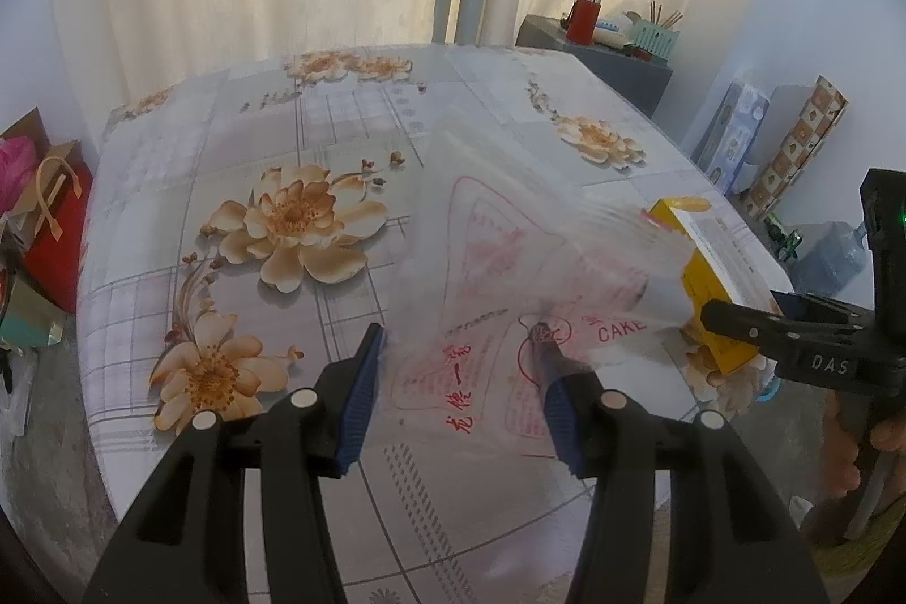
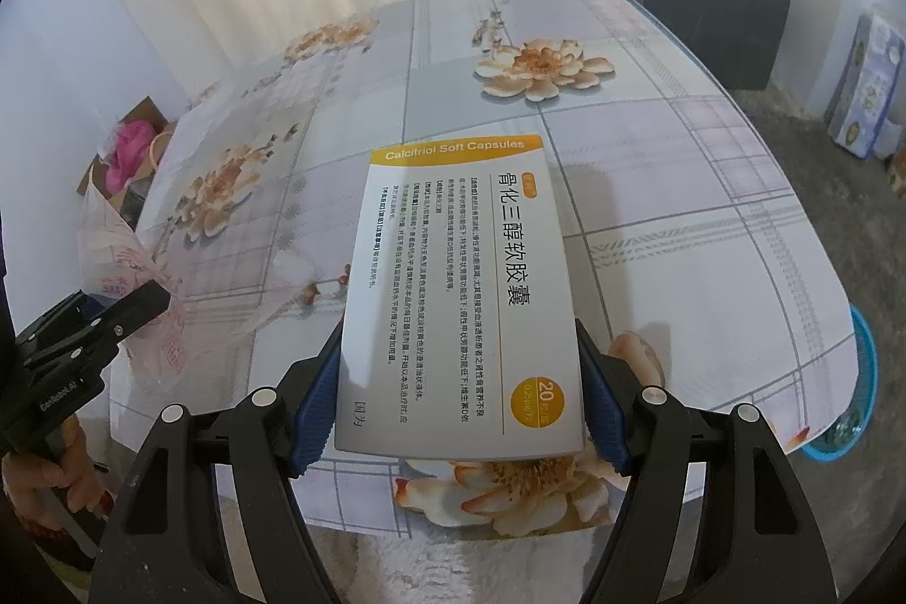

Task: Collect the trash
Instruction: 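Carry the box and plastic bag over the blue wastebasket with both grippers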

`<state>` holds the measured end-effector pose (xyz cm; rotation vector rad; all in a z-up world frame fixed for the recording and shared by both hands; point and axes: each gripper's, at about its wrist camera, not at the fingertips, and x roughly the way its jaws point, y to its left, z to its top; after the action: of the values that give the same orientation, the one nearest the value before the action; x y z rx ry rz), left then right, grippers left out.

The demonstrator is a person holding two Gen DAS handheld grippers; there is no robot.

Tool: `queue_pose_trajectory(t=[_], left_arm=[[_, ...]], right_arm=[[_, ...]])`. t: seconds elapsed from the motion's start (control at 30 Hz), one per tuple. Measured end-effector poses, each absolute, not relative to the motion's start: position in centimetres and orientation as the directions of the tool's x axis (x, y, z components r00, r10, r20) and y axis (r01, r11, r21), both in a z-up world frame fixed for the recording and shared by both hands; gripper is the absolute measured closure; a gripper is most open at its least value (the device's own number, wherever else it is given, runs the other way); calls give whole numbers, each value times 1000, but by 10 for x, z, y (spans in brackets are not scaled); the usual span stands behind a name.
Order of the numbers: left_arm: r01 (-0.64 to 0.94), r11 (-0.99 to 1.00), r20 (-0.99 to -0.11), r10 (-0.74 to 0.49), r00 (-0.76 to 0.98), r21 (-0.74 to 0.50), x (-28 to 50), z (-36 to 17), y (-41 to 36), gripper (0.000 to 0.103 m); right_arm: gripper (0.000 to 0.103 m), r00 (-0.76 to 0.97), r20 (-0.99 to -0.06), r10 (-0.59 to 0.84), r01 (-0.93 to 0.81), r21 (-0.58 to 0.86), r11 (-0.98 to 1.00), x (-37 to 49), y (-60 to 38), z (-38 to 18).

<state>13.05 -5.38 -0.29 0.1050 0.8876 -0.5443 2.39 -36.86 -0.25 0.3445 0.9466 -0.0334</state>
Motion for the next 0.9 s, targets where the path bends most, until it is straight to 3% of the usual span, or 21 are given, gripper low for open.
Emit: queue_pose_trajectory(t=[0.9], left_arm=[[628,762,-687,-543,483,-161,87,60,-108,52]], right_arm=[[34,695,-711,111,270,401,875,-55,-431,13]])
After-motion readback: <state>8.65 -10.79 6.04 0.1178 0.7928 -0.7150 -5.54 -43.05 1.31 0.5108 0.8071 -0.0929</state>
